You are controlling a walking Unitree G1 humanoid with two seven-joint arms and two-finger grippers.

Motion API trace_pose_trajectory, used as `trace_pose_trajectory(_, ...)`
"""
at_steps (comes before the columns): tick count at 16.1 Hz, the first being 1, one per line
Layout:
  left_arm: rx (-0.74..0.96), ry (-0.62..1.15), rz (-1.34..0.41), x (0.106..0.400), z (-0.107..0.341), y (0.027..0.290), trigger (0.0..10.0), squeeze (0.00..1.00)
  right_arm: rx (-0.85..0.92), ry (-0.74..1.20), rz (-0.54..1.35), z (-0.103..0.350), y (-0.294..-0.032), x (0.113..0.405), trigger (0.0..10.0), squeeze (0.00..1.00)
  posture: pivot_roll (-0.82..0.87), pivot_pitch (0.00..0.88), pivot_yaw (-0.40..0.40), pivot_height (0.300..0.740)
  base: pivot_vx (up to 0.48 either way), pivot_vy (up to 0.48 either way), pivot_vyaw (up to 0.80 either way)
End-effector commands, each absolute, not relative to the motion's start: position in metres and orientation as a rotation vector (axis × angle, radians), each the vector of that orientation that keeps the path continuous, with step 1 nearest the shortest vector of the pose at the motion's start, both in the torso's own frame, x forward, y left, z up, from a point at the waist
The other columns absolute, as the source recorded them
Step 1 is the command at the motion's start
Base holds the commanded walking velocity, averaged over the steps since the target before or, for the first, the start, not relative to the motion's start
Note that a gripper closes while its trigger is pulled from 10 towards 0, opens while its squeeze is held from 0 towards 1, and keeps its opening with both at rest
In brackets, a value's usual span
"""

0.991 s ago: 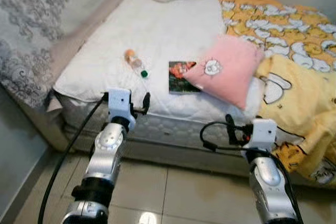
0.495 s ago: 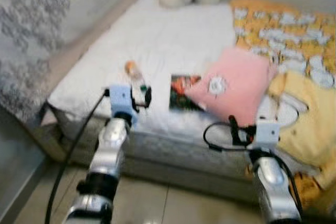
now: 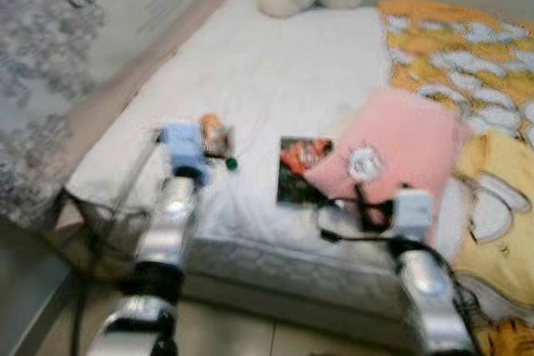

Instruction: Clean up the room

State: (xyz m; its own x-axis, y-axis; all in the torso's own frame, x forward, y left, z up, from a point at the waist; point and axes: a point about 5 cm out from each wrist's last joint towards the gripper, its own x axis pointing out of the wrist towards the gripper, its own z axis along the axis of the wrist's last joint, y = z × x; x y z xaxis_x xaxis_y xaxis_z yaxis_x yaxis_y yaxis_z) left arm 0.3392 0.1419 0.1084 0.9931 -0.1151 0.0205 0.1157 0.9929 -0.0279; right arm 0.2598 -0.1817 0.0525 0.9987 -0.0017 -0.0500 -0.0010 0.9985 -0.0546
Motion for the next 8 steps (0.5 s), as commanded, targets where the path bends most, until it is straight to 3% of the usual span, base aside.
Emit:
trace_pose_trajectory(1,-0.008,-0.034,-0.076,0.344,0.114,0.154,10.0,0.0,-0.051,0.011,0.016,0.061,-0.176,0.262,10.0,0.0,0.02,0.0,-0.016,0.74,0.48,0.0,0.0)
trace_pose_trajectory(4,0.03,-0.02,-0.066,0.361,0.126,0.155,10.0,0.0,-0.088,-0.03,0.06,0.07,-0.171,0.255,10.0,0.0,-0.01,0.0,-0.003,0.74,0.48,0.0,0.0)
trace_pose_trajectory(6,0.03,0.079,-0.104,0.378,0.131,0.139,10.0,0.0,-0.11,-0.077,0.064,0.085,-0.174,0.237,10.0,0.0,-0.05,0.0,-0.004,0.74,0.48,0.0,0.0)
trace_pose_trajectory(8,0.012,0.231,-0.087,0.392,0.133,0.119,10.0,0.0,-0.123,-0.042,0.073,0.087,-0.177,0.211,10.0,0.0,-0.14,0.0,-0.019,0.74,0.0,0.0,0.0)
